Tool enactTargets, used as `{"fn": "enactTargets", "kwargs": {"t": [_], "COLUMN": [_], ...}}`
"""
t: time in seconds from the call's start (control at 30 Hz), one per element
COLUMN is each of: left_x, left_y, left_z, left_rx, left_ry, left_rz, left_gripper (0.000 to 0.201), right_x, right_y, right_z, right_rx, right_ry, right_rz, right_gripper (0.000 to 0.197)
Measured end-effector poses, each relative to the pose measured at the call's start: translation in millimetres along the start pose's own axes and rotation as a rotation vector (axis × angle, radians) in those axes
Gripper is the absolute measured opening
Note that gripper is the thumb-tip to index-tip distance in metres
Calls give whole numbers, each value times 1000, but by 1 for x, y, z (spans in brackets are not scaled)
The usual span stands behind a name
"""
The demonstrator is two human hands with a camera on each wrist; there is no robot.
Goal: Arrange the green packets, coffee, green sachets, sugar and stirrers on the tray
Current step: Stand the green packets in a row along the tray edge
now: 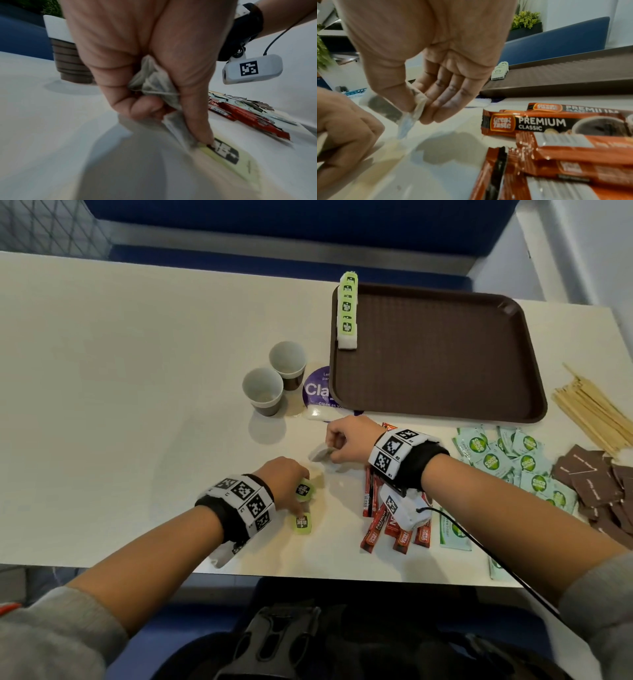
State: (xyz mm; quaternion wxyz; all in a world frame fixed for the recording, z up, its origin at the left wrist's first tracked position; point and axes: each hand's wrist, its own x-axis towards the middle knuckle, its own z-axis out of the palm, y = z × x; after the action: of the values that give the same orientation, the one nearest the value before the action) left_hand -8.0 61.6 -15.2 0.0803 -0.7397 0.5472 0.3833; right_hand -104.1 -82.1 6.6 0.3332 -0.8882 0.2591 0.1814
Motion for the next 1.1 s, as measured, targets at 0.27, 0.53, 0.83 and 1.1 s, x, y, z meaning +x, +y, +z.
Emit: {"fn": "enactTargets", "kwargs": {"t": [0.27,0.53,0.83,1.1], "left_x": [3,13,43,65], "left_y": [-6,4,23,27], "left_z": [-24,-59,-83,-110], "left_rx": [-232,-606,-423,-554], "left_ry": [117,445,623,703], "left_rz": [-1,166,63,20], "left_gripper": [28,57,33,19], "right_x": [7,19,29,35], "right_y": [3,14,24,44], "right_z": [-18,-50,-70,-96], "right_rx": [153,408,751,531], "right_ry": [80,201,123,155], "right_rz": [18,101,168,20], "right_gripper": [29,20,14,27]}}
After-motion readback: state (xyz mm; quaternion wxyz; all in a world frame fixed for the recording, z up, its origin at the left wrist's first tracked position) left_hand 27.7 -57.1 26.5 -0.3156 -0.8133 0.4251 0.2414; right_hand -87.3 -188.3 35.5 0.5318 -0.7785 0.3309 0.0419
